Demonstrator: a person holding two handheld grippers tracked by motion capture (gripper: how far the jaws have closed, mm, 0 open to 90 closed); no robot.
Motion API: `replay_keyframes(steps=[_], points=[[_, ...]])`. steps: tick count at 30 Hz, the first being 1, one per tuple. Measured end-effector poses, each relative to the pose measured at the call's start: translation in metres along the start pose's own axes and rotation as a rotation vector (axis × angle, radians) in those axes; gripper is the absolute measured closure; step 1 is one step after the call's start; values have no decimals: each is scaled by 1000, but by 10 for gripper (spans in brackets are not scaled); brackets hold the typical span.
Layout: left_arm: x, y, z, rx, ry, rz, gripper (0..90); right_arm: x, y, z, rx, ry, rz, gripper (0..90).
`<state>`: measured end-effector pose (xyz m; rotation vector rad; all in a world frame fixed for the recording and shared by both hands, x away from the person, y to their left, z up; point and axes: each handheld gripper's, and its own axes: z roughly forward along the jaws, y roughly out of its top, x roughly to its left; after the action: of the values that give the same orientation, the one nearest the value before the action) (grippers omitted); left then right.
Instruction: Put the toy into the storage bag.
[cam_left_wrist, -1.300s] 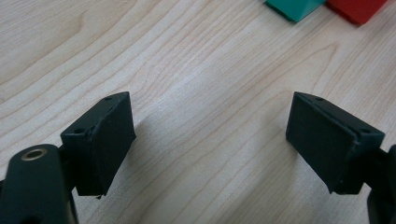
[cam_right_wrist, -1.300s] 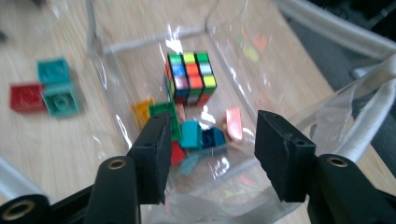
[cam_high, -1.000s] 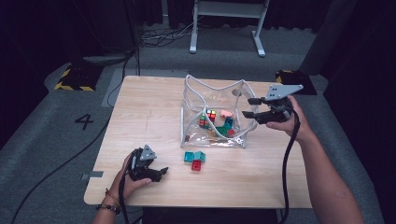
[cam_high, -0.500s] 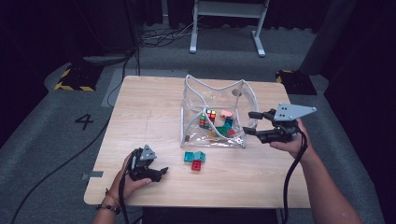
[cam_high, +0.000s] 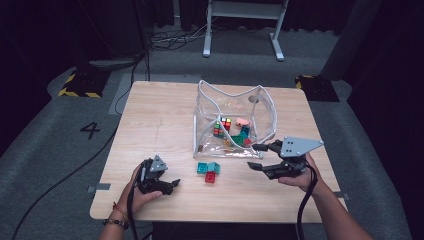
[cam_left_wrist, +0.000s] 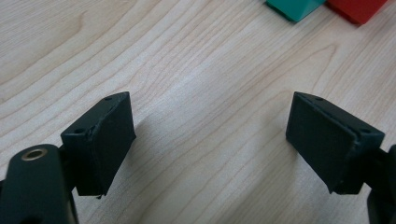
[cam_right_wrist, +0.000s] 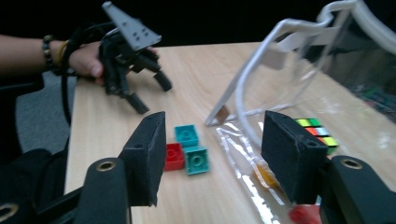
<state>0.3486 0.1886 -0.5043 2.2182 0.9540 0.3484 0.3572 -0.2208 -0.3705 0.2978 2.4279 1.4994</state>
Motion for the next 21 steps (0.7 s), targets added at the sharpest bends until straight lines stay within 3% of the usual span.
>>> replay_keyframes(steps=[9,14,21], points=[[0,0,0,0,0,0,156,19,-19,45,75,89,2,417],[0,0,0,2,-2,1,156,17,-36,82,140,77,-17,447],[0,0,0,1,-2,1,156,3,-47,121,186,63,7,470]])
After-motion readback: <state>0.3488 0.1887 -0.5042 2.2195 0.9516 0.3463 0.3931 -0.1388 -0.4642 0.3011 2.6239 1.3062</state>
